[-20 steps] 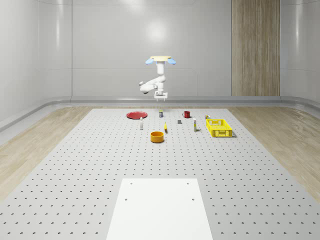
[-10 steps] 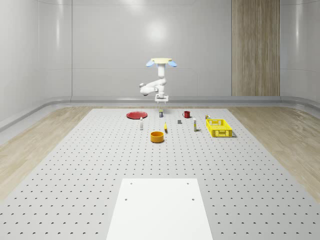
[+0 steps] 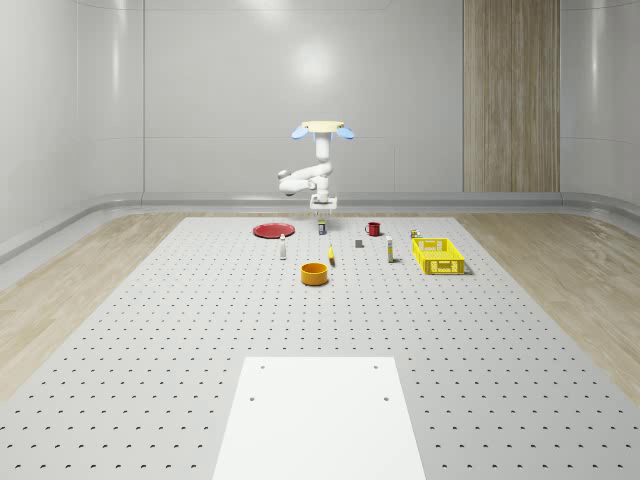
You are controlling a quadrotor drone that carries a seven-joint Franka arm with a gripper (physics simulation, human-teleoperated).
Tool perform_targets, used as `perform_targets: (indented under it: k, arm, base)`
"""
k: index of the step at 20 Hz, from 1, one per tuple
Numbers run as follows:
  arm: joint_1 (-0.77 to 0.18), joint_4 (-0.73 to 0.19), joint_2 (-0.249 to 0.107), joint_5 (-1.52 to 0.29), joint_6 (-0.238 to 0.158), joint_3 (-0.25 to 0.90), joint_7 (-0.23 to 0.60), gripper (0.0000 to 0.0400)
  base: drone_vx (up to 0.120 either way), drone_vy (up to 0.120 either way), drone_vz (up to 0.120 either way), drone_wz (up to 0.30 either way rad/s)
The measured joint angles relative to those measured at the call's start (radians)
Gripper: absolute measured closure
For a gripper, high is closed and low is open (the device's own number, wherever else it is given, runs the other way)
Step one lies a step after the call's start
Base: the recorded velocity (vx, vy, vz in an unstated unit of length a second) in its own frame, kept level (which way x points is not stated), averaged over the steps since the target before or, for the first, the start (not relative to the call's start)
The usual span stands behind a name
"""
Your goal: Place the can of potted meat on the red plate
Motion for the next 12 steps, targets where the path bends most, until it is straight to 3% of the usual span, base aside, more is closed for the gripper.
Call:
perform_targets:
  k: [2,10,12]
  arm:
    - [-0.002,0.000,-0.008,0.004,0.008,0.002,0.002,0.0000]
    - [-0.011,0.002,-0.039,0.019,0.036,0.009,0.010,0.0000]
    - [-0.013,0.003,-0.046,0.022,0.043,0.011,0.012,0.0000]
  base:
    - [0.000,0.000,0.000,0.000]
    - [0.000,0.000,-0.110,0.000]
    - [-0.120,0.000,0.000,0.000]
